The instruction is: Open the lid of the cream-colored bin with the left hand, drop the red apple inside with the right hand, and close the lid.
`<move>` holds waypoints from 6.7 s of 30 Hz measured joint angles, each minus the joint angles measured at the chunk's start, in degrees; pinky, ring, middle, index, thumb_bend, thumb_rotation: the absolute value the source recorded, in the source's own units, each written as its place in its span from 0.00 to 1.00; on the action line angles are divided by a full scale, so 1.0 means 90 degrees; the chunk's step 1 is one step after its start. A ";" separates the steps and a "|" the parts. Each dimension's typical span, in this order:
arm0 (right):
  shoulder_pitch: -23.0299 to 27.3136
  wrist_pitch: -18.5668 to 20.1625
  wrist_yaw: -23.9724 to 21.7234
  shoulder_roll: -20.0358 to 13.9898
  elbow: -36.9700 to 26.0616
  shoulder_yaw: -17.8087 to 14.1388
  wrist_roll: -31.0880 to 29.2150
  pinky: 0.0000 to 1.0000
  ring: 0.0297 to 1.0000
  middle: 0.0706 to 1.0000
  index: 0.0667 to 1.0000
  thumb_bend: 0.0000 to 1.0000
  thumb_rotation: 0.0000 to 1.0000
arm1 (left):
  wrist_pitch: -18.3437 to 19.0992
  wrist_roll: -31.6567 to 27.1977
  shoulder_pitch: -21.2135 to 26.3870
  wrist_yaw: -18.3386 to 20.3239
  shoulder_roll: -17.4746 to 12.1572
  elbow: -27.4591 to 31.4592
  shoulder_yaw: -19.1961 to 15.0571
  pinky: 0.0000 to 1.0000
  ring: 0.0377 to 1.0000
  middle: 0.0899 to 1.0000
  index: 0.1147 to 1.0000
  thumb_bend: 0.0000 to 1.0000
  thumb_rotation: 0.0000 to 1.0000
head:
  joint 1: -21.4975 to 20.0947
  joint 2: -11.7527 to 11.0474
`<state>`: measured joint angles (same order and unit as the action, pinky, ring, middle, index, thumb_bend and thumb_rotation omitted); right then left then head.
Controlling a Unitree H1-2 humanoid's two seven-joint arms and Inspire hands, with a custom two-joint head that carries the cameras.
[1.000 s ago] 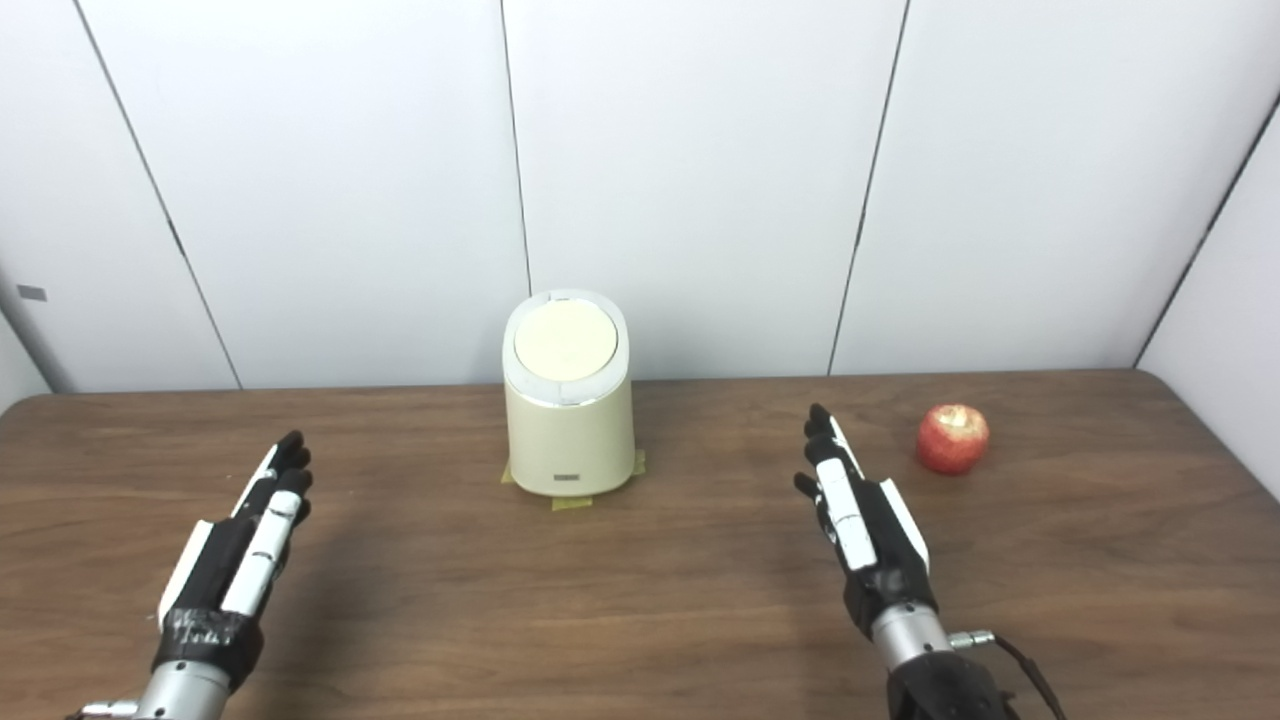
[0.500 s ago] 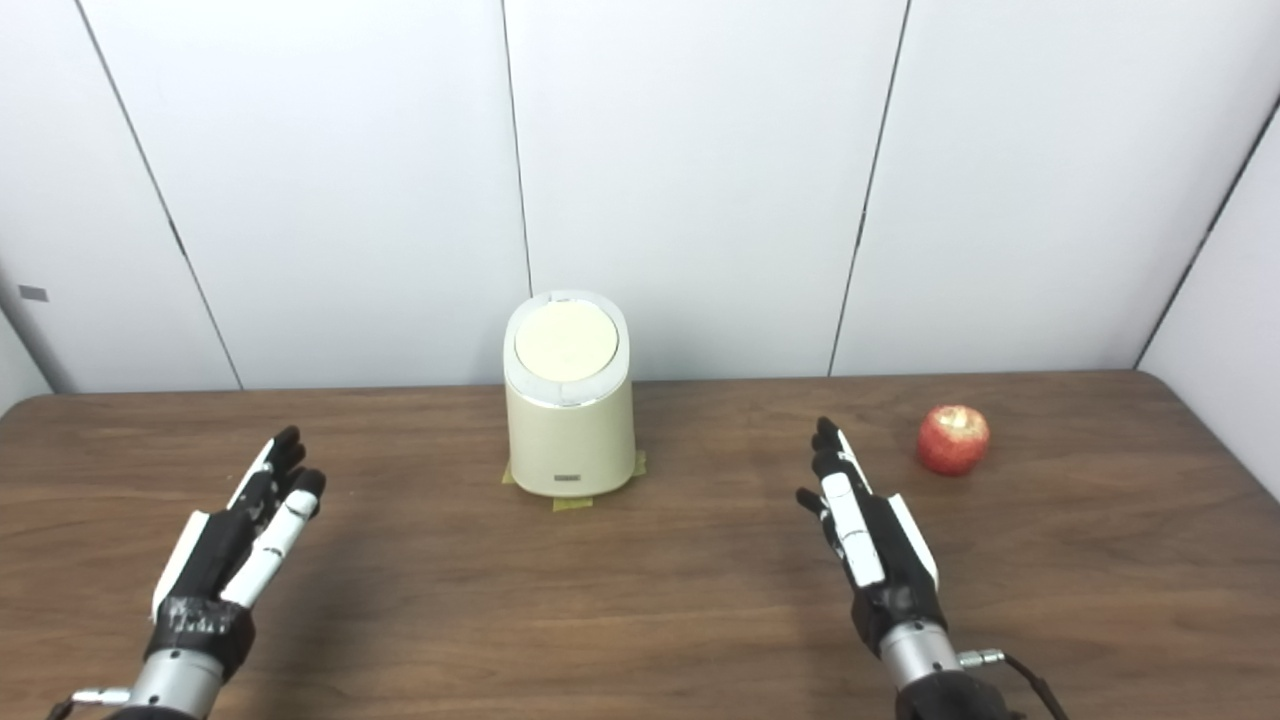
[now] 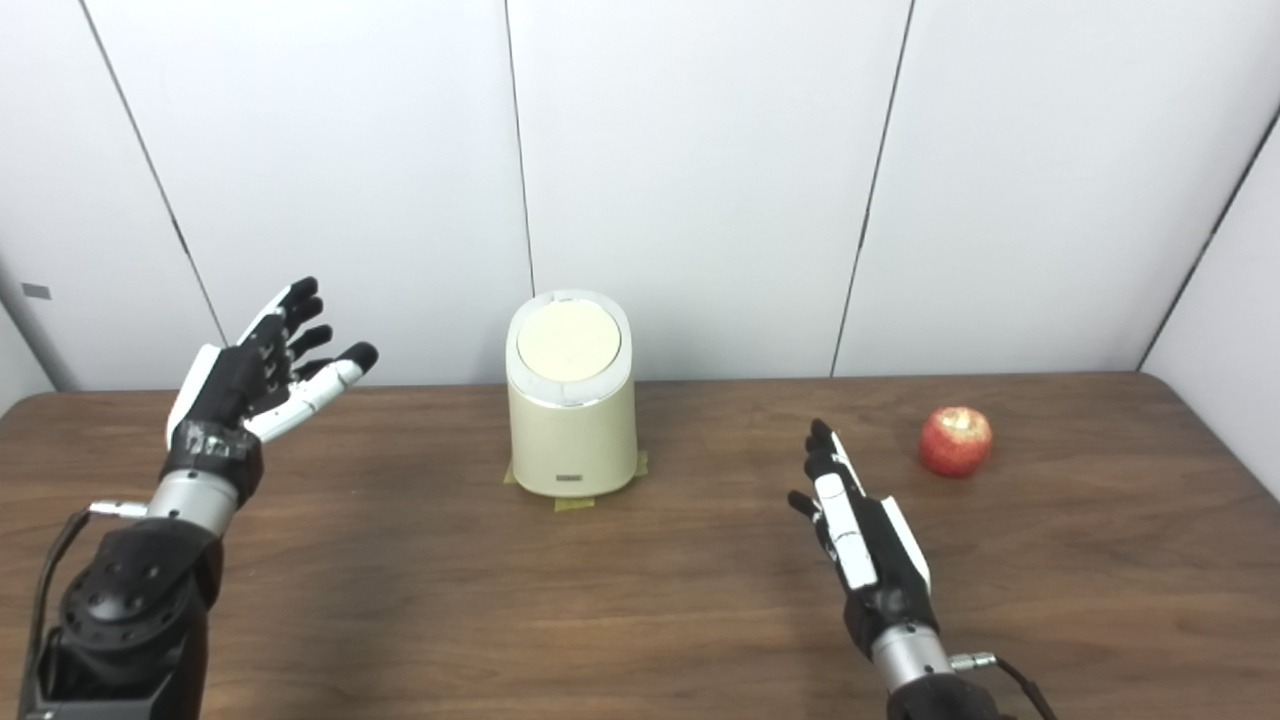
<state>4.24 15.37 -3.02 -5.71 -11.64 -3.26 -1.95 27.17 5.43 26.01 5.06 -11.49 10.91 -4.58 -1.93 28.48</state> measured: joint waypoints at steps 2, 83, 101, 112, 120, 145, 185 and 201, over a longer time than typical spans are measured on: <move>0.0000 0.0001 0.0003 0.0013 0.0001 -0.0003 0.0000 0.89 0.99 1.00 1.00 0.60 0.99 | 0.0000 0.0109 0.0326 0.0029 0.0089 -0.0302 0.0034 0.90 0.93 0.95 0.95 0.81 0.16 | 0.0010 -0.0010; -0.0076 0.0345 0.0166 0.0291 -0.0225 0.0094 0.0001 0.81 0.96 1.00 1.00 0.59 0.92 | -0.0025 0.3441 0.3938 0.1710 -0.0007 -0.4203 0.3214 0.86 0.96 0.96 0.92 0.84 0.00 | -0.0147 0.0224; -0.0076 0.0343 0.0160 0.0293 -0.0265 0.0097 -0.0043 0.82 0.96 1.00 1.00 0.58 0.90 | -0.0373 0.3683 0.3926 0.1697 -0.0099 -0.4491 0.3579 0.81 0.93 0.95 0.88 0.85 0.00 | -0.0195 0.0185; -0.0075 0.0321 0.0167 0.0296 -0.0193 0.0084 -0.0046 0.81 0.96 1.00 1.00 0.57 0.91 | -0.0893 0.3823 0.3909 0.1133 -0.0046 -0.5003 0.3642 0.81 0.91 0.93 0.87 0.86 0.00 | -0.0196 0.0068; -0.0058 0.0257 0.0157 0.0253 -0.0108 0.0065 -0.0059 0.80 0.96 1.00 1.00 0.58 0.93 | -0.0742 0.3631 0.3885 0.1433 -0.0035 -0.4613 0.3385 0.84 0.95 0.96 0.91 0.84 0.00 | -0.0176 0.0049; -0.0012 0.0255 0.0158 0.0213 -0.0009 -0.0001 -0.0107 0.81 0.96 1.00 1.00 0.58 0.92 | -0.0152 0.3565 0.4284 0.2009 -0.0243 -0.3796 0.3008 0.80 0.92 0.93 0.86 0.84 0.00 | -0.0156 0.0088; -0.0010 0.0254 0.0167 0.0206 -0.0059 0.0031 -0.0045 0.82 0.95 1.00 1.00 0.55 0.90 | -0.0661 0.3840 0.4037 0.1814 -0.0095 -0.4530 0.3658 0.82 0.94 0.94 0.90 0.84 0.00 | -0.0244 0.0117; 0.0037 0.0236 0.0158 0.0207 0.0002 0.0022 -0.0105 0.83 0.95 1.00 1.00 0.56 0.88 | -0.0269 0.3661 0.4349 0.2485 -0.0251 -0.3256 0.3255 0.78 0.90 0.92 0.87 0.85 0.00 | -0.0244 0.0137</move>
<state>4.58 17.50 -1.60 -3.85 -11.62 -3.06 -2.89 24.75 38.38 65.15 27.42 -13.74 -18.40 24.71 -4.13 29.71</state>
